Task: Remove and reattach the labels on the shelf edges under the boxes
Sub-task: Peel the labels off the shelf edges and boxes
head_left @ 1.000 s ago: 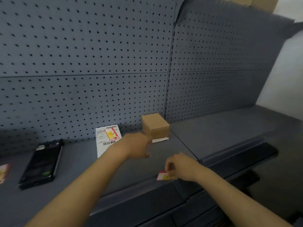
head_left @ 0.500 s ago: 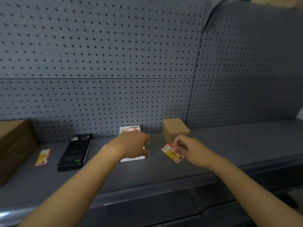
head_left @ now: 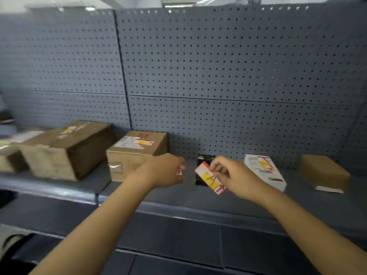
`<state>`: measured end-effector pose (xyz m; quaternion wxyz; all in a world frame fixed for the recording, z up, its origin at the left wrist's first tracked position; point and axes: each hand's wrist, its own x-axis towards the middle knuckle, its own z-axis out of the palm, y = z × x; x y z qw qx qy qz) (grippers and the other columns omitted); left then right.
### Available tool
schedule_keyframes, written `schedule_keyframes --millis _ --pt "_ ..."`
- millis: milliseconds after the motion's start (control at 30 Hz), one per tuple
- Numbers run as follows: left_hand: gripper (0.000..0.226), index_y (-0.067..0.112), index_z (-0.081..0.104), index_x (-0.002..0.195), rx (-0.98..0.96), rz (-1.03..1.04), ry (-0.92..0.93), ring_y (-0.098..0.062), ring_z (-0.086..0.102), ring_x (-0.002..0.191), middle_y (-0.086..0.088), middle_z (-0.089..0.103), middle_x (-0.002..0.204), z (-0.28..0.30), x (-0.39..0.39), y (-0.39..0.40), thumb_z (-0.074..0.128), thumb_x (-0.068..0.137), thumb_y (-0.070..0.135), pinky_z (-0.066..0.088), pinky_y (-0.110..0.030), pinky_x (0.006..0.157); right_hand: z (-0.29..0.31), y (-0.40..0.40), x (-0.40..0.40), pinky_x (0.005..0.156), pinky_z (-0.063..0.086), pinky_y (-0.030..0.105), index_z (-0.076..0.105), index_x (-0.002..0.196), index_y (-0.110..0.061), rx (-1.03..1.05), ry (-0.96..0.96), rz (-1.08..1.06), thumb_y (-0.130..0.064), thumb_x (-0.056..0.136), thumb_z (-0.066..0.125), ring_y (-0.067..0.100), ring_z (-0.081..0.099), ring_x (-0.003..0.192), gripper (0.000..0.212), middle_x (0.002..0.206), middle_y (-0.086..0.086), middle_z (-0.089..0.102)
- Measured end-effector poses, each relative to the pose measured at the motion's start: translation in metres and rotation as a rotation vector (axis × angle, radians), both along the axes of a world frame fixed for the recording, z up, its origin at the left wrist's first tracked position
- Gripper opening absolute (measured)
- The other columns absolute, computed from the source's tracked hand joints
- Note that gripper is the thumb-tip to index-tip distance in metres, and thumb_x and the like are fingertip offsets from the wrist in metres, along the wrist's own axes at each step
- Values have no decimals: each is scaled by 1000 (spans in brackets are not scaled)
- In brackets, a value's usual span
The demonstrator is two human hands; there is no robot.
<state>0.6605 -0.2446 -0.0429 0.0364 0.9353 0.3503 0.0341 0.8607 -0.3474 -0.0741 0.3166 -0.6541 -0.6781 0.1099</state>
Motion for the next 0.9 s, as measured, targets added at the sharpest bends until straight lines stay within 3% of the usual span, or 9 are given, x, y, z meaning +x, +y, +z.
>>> schedule_keyframes --millis 67,167,333,533,700,767,833,900 --pt "37 24 55 123 30 48 15 -24 56 115 -1 63 123 1 -62 14 59 87 36 45 -33 93 4 28 -59 56 47 12 57 86 -35 10 -22 60 -11 92 57 -4 60 71 25 82 -15 62" --pt "35 26 55 120 32 167 18 -22 59 111 2 65 118 7 -155 33 60 87 37 48 -33 88 9 71 -148 68 51 29 65 89 -28 10 -58 162 -10 92 56 10 62 77 20 92 -5 68" --pt "37 24 55 121 46 329 14 -22 58 111 1 66 119 10 -289 62 59 87 36 43 -32 82 13 135 -284 66 39 12 70 96 -23 41 -175 332 -11 92 55 5 56 82 19 96 -9 66" --pt "39 23 54 123 51 486 -3 -22 60 110 1 66 118 -2 -410 97 61 86 35 51 -39 90 14 204 -411 75 47 26 71 96 -21 39 -236 521 -12 86 58 8 57 79 18 96 -1 71" --pt "38 26 54 123 55 578 2 -22 58 111 0 63 121 -7 -489 139 58 87 36 45 -31 81 9 264 -494 60 37 8 69 97 -24 71 -239 634 -14 80 64 -4 50 67 21 91 -8 65" --pt "35 26 54 121 50 605 15 -21 58 110 0 63 120 -4 -516 157 58 87 36 42 -30 77 12 287 -522 64 40 9 68 99 -28 67 -230 670 -14 80 64 -5 51 68 23 94 -7 67" --pt "36 28 54 120 48 633 31 -21 58 109 2 64 120 0 -539 171 58 87 39 41 -31 77 15 307 -546 71 48 19 65 104 -31 40 -227 691 -14 81 65 0 57 75 29 97 -8 68" --pt "37 29 54 120 56 652 48 -22 59 110 2 64 120 4 -561 184 58 87 44 42 -33 78 18 324 -566 71 49 23 57 113 -35 4 -217 701 -13 81 65 -1 55 73 39 91 -14 61"
